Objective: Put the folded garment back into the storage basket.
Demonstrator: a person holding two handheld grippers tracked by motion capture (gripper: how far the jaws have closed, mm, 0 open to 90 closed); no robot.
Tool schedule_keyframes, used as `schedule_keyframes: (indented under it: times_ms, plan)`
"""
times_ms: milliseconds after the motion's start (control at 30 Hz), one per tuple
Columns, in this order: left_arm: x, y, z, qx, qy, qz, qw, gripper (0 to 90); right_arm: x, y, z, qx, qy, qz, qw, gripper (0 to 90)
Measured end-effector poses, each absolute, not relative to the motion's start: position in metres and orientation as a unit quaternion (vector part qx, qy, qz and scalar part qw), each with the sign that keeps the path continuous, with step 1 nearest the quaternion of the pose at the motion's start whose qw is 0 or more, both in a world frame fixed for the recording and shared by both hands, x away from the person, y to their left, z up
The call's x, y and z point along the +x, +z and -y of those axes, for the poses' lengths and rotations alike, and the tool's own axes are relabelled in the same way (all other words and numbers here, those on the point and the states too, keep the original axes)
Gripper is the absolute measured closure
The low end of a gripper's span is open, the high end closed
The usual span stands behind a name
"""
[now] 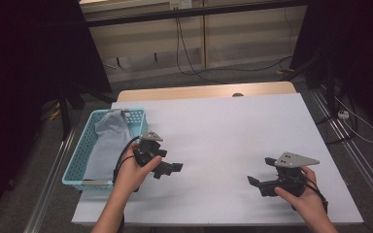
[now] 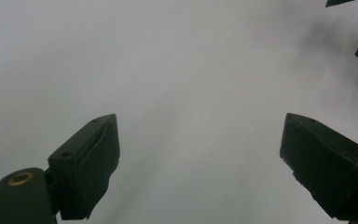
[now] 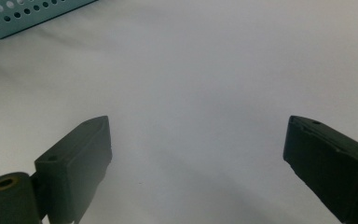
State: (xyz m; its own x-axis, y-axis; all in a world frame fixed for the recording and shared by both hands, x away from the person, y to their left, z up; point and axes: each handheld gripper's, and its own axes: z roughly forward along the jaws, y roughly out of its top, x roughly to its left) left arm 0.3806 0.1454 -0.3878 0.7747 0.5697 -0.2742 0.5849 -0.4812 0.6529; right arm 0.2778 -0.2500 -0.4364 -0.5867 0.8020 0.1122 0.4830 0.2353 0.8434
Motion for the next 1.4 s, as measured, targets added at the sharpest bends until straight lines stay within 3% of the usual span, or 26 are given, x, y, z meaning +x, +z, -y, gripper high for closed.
schedule_keyframes:
  times_ms: [1400]
  plan:
    - [0.364,-0.414,-0.166,0.853,-0.020,-0.337,0.398,12.4,0.274,-0.436,0.256,0.422,0.450,-0.767,0.177,7.0]
